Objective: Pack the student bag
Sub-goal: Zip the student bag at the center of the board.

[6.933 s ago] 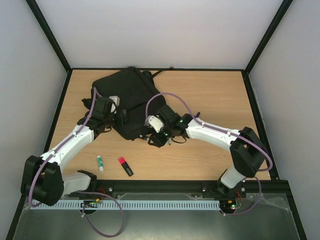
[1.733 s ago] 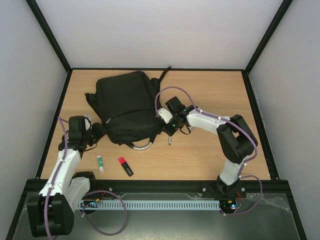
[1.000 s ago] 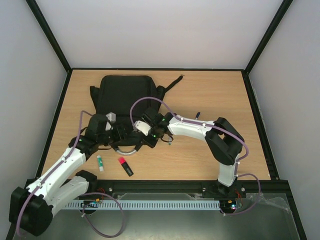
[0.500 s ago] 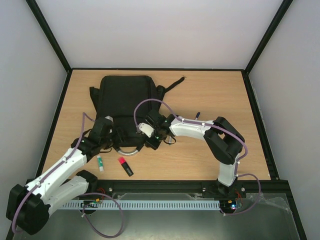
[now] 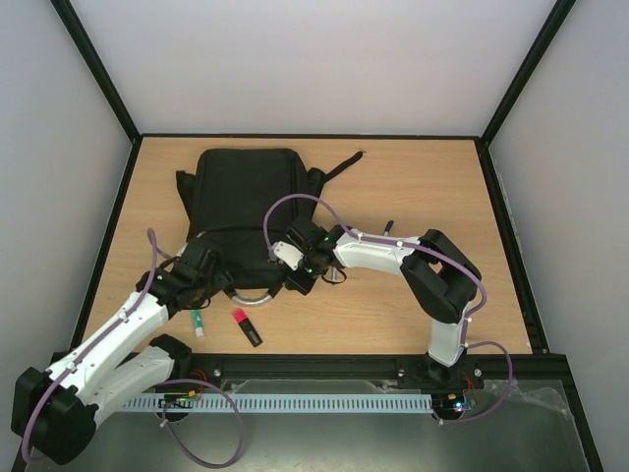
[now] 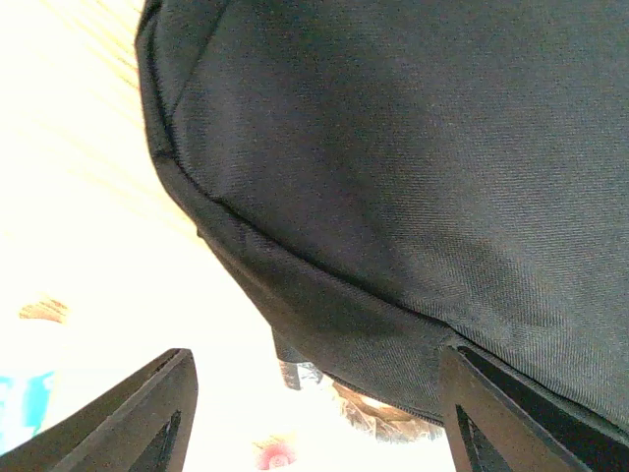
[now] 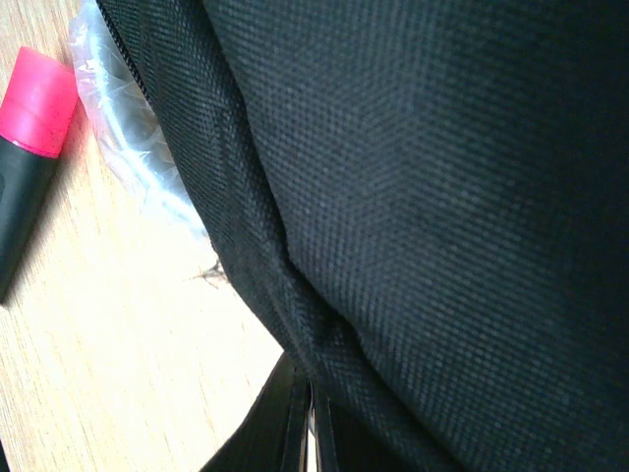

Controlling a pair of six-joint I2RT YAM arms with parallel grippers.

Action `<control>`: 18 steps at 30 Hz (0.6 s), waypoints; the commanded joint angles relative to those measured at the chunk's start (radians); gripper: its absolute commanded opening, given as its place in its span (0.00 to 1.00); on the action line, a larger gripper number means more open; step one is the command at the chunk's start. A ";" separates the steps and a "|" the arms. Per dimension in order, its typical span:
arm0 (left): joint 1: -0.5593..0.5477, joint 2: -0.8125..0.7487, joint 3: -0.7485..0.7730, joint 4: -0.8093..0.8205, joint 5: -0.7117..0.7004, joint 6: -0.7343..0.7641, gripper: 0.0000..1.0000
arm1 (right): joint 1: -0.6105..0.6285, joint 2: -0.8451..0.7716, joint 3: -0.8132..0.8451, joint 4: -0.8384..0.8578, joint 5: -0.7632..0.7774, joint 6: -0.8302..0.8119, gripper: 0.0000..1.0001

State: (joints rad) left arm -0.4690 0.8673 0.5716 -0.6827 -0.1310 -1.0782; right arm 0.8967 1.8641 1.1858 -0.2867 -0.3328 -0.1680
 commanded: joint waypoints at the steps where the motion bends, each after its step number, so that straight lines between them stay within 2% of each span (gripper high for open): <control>1: 0.009 -0.008 0.027 -0.059 -0.033 -0.052 0.70 | -0.003 -0.027 -0.021 -0.042 -0.026 0.012 0.01; 5: 0.043 -0.038 0.011 -0.047 -0.056 -0.049 0.70 | -0.003 -0.030 -0.021 -0.042 -0.027 0.010 0.01; 11: 0.186 0.003 0.012 0.037 -0.013 0.066 0.69 | -0.002 -0.021 -0.014 -0.046 -0.032 0.012 0.01; 14: 0.232 0.036 0.006 0.092 0.039 0.107 0.63 | -0.003 -0.016 -0.011 -0.048 -0.031 0.011 0.01; 18: 0.250 0.093 0.011 0.126 0.078 0.131 0.50 | -0.005 -0.014 -0.014 -0.049 -0.025 0.011 0.01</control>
State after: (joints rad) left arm -0.2333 0.9207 0.5724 -0.6086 -0.1051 -0.9962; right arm 0.8959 1.8622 1.1835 -0.2852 -0.3367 -0.1665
